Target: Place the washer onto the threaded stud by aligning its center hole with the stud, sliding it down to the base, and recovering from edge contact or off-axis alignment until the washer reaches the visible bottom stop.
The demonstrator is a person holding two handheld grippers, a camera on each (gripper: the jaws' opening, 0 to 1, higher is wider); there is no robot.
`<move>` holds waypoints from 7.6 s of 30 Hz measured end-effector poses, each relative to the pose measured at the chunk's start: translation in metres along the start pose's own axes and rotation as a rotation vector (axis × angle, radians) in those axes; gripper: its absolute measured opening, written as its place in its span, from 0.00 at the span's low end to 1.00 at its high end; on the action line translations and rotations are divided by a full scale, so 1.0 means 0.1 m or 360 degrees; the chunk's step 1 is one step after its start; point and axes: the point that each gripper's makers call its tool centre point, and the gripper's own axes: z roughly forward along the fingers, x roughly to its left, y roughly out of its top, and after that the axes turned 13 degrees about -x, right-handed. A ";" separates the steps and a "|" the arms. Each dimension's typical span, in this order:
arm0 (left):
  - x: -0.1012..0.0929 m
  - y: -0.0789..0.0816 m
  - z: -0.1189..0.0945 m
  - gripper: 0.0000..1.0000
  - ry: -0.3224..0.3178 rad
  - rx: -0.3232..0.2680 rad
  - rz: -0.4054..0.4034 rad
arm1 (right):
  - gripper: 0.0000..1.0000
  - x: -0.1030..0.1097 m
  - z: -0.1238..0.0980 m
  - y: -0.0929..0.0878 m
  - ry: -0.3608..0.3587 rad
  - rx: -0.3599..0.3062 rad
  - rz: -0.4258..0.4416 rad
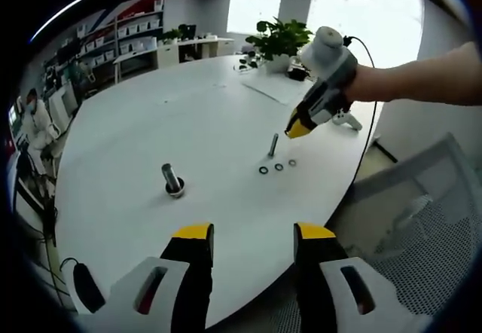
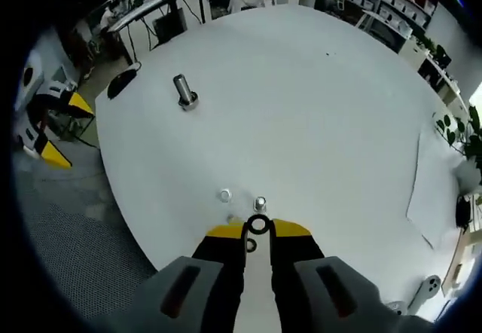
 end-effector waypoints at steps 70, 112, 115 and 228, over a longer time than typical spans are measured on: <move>0.02 -0.10 0.00 0.40 0.0012 0.0065 0.0000 | 0.16 -0.04 0.61 -0.46 0.0146 0.0348 -0.0158; -0.04 -0.14 0.00 0.40 -0.0025 0.0100 0.0045 | 0.18 0.16 0.40 -0.80 0.0221 0.0428 -0.0345; -0.03 -0.14 0.01 0.40 -0.0024 0.0099 0.0041 | 0.15 0.14 0.40 -0.81 0.0211 0.0437 -0.0353; -0.04 -0.12 0.00 0.39 -0.0029 0.0088 0.0051 | 0.14 -0.03 0.55 -0.35 0.0049 0.0141 -0.0127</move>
